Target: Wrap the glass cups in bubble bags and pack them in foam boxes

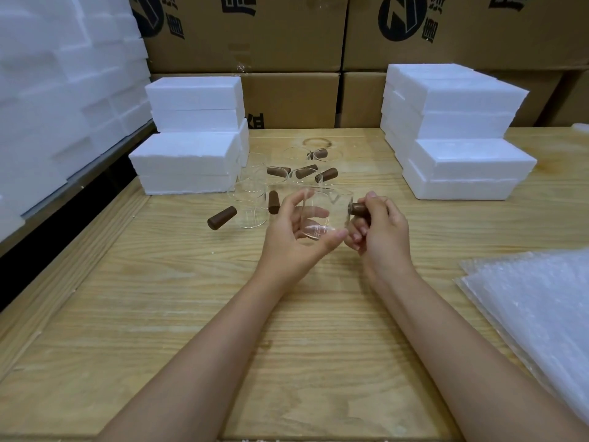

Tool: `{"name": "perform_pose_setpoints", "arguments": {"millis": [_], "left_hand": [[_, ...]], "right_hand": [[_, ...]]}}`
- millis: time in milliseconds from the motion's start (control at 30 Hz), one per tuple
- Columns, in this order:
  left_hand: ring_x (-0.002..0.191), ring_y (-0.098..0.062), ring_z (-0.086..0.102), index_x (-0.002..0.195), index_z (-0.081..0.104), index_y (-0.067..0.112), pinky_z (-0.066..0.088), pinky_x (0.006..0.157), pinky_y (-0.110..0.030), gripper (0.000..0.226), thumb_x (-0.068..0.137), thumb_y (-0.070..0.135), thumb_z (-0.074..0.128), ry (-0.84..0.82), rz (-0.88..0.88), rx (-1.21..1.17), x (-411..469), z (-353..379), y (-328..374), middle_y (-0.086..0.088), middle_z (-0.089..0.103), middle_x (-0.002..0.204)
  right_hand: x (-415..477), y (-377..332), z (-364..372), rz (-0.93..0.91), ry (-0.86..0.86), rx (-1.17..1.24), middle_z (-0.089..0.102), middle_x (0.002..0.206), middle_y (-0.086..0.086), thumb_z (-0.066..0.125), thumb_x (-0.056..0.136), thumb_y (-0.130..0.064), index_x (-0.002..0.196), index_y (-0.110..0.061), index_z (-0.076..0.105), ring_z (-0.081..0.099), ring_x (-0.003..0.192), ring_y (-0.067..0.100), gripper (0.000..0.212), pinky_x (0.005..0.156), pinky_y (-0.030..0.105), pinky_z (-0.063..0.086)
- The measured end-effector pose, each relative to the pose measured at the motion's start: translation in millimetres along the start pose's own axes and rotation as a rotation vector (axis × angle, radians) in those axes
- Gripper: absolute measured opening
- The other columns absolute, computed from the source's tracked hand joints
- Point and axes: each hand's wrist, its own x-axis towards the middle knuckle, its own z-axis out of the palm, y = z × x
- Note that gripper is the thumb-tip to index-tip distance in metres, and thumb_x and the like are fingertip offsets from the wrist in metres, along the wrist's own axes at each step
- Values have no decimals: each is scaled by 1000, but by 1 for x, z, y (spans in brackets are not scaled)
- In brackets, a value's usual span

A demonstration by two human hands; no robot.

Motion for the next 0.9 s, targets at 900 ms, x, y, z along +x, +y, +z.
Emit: {"name": "perform_pose_setpoints", "arguments": {"millis": [900], "left_hand": [[128, -2, 49, 110, 40, 35, 39, 99, -14, 74, 63, -3, 83, 33, 251, 118, 5, -4, -10, 12, 53, 136]], "right_hand": [[-1, 7, 1, 14, 45, 210, 47, 45, 0, 56, 93, -10, 66, -6, 54, 44, 37, 8, 27, 38, 18, 37]]}}
